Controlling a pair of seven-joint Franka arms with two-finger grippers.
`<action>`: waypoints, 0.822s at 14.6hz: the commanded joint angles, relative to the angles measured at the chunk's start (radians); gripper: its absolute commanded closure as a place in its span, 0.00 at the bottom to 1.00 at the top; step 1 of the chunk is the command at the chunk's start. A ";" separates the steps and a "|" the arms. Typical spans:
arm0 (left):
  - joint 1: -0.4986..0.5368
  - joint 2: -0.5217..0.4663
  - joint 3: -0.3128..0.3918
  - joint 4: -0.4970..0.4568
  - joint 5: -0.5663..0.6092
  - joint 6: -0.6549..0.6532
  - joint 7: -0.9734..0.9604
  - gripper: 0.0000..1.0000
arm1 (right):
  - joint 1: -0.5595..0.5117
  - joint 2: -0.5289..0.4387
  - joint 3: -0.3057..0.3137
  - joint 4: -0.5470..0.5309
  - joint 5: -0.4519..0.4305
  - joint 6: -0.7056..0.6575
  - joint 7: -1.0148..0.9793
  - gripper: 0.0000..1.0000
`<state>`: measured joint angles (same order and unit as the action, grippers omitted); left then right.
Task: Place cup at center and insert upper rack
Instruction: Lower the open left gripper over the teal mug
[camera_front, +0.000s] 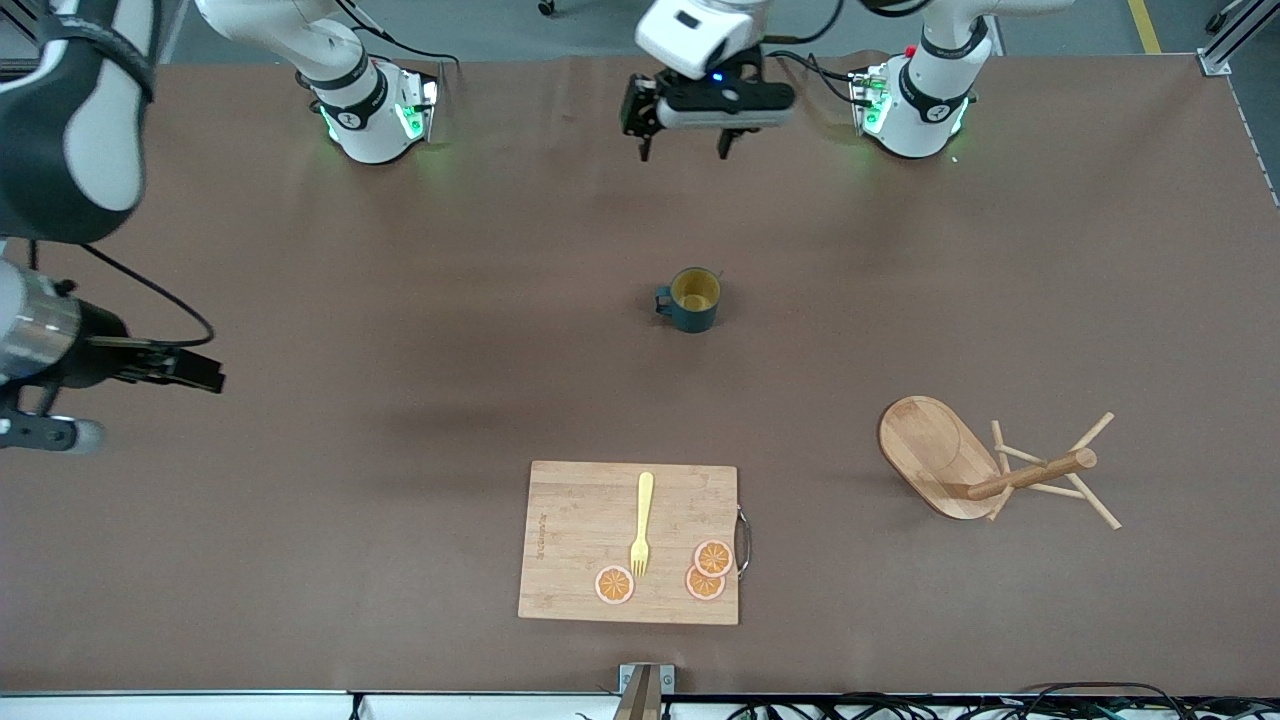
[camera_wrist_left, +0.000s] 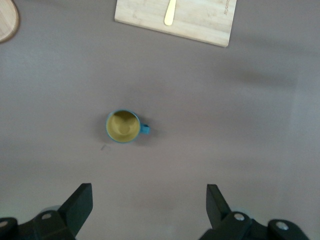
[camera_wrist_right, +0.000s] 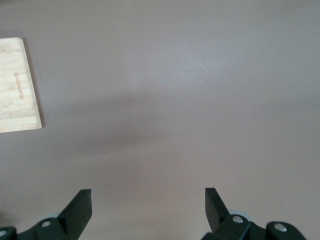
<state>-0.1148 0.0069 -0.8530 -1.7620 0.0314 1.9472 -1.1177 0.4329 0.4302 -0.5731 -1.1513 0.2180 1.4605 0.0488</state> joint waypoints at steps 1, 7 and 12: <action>-0.060 -0.010 -0.023 -0.112 0.111 0.122 -0.150 0.00 | 0.000 -0.063 0.015 -0.031 0.011 0.007 -0.003 0.00; -0.209 0.161 -0.023 -0.198 0.506 0.216 -0.540 0.00 | -0.214 -0.129 0.238 -0.038 0.003 0.014 -0.003 0.00; -0.279 0.317 -0.023 -0.205 0.816 0.210 -0.838 0.00 | -0.397 -0.237 0.487 -0.137 -0.164 0.089 -0.007 0.00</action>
<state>-0.3809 0.2765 -0.8744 -1.9766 0.7567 2.1584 -1.8747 0.1204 0.2788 -0.1951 -1.1741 0.0938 1.4988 0.0454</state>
